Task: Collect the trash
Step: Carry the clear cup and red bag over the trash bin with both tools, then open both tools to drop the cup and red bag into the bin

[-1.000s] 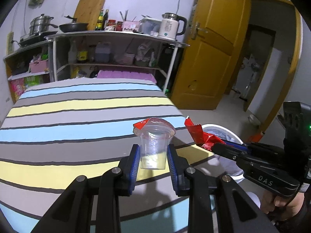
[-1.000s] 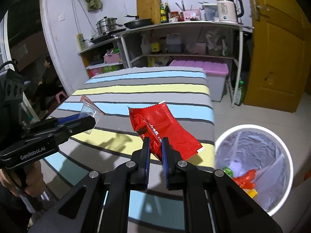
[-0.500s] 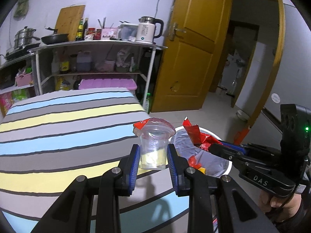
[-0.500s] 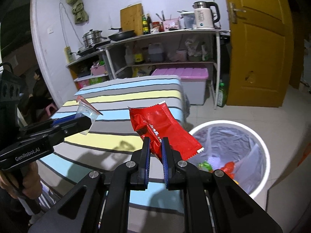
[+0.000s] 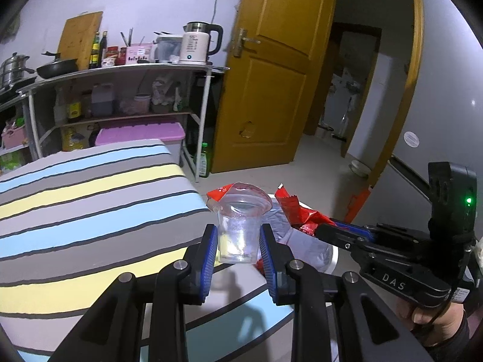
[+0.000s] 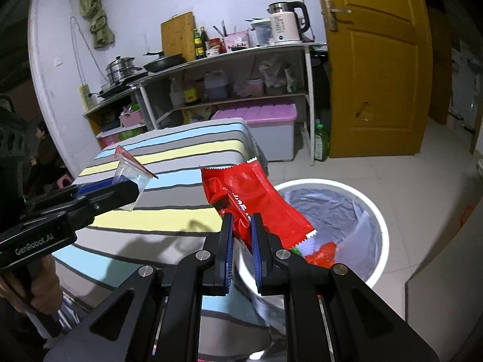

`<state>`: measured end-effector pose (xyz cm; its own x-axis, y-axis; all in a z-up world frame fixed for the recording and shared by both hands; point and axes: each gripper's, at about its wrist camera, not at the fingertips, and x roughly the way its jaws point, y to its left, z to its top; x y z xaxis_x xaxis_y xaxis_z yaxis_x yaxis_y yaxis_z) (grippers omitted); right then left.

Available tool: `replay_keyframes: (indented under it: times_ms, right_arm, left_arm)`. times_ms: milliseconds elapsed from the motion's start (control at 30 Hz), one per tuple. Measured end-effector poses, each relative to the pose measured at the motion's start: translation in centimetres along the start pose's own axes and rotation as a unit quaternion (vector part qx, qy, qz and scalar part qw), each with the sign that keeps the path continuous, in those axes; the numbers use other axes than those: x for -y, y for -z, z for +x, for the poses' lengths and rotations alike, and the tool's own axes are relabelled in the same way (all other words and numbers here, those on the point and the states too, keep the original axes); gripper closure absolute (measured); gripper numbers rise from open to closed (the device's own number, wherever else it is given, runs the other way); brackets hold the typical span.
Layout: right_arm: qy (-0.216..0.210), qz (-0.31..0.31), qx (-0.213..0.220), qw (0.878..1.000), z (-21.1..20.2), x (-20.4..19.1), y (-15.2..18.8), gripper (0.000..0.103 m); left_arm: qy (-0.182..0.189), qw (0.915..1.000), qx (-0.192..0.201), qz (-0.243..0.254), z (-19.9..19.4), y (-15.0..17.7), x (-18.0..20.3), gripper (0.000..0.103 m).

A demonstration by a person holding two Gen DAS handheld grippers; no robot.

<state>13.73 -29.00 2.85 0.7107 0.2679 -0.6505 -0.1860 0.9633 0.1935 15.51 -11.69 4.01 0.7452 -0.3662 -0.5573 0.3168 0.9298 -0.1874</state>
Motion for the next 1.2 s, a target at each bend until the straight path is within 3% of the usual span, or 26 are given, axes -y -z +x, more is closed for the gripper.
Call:
replay_keyframes:
  times_ms: [700,1200]
  right_arm:
    - [0.027,0.040,-0.011,0.999,0.9,4.8,1.0,0.094]
    - [0.041,0.067,-0.020,0.997,2.5,8.0,1.1,0.097]
  left_arm:
    - [0.024,0.9989,-0.032,0.023,5.6,-0.1,2.9,0.074]
    - [0.034,0.9956,-0.084,0.020,10.8,0.3,3.6,0.074]
